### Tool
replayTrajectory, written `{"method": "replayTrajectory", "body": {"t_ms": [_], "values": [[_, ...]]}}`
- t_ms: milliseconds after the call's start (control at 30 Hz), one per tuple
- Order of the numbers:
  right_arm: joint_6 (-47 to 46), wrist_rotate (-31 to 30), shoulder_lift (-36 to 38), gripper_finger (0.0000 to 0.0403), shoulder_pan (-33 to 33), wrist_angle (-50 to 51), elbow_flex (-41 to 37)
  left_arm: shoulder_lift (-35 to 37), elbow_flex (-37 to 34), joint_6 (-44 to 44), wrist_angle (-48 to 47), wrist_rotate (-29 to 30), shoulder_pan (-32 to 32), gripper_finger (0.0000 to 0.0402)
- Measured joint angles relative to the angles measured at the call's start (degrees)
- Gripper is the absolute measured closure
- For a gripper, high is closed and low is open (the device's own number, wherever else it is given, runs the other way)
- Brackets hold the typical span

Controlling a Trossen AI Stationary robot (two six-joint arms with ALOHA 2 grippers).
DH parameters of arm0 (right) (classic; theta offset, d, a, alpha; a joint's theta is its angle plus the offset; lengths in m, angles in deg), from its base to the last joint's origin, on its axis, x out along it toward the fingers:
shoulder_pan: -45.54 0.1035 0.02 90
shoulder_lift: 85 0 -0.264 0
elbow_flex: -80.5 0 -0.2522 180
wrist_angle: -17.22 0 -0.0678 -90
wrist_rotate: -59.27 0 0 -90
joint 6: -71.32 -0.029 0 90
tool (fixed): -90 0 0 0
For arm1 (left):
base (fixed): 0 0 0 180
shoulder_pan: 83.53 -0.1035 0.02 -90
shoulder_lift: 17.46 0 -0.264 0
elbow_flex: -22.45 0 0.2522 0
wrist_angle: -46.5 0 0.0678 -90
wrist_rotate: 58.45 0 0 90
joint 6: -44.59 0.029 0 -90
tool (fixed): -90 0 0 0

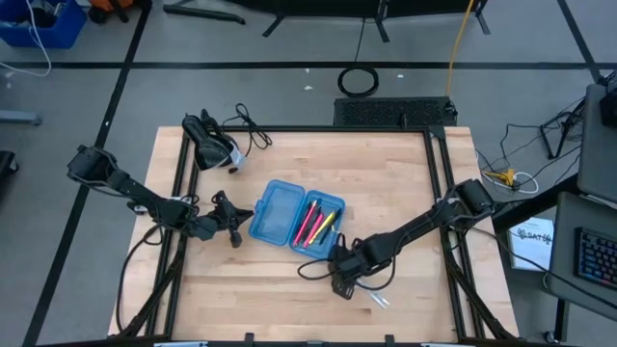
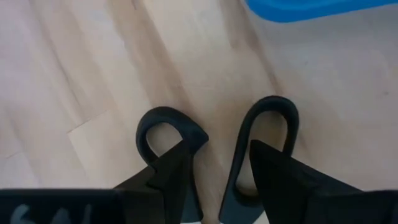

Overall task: Pick & place school supplies into a supply box
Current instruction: Put the scissors into the supply box

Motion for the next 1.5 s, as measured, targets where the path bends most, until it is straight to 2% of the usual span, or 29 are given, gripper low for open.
{"method": "replayTrajectory", "body": {"t_ms": [200,367,600,933,1100,1233,1367,1500], "values": [[-0.4,1.3,0.0,0.0242,0.0,-5.2,-3.1,0.0,0.0,0.2,0.0,0.3,0.0,0.0371],[1.2,1.1,-0.1,0.0245,0.0,-5.2,-3.3,0.0,0.0,0.2,0.0,0.4,0.0,0.0371],[4.1,0.6,-0.2,0.0272,-0.8,-4.4,-3.3,0.0,0.0,-0.1,0.0,0.2,0.0,0.0371],[2.9,-0.2,-0.3,0.0318,-1.8,-7.0,-3.4,0.0,0.0,-0.4,0.0,0.1,0.0,0.0371],[1.7,-1.7,-0.3,0.0346,-2.1,-4.4,-3.4,0.0,0.0,-0.4,0.0,0.1,0.0,0.0371],[4.1,-2.0,-2.8,0.0360,-2.1,-2.8,-3.4,0.0,0.0,-0.4,0.0,0.1,0.0,0.0371],[7.2,-1.6,-6.9,0.0362,-1.2,-3.5,-3.2,0.0,0.0,-0.4,-0.1,0.1,0.0,0.0371],[8.0,-1.9,-7.9,0.0362,-1.0,-4.0,-3.0,0.0,0.0,0.1,0.0,0.1,0.0,0.0371]]}}
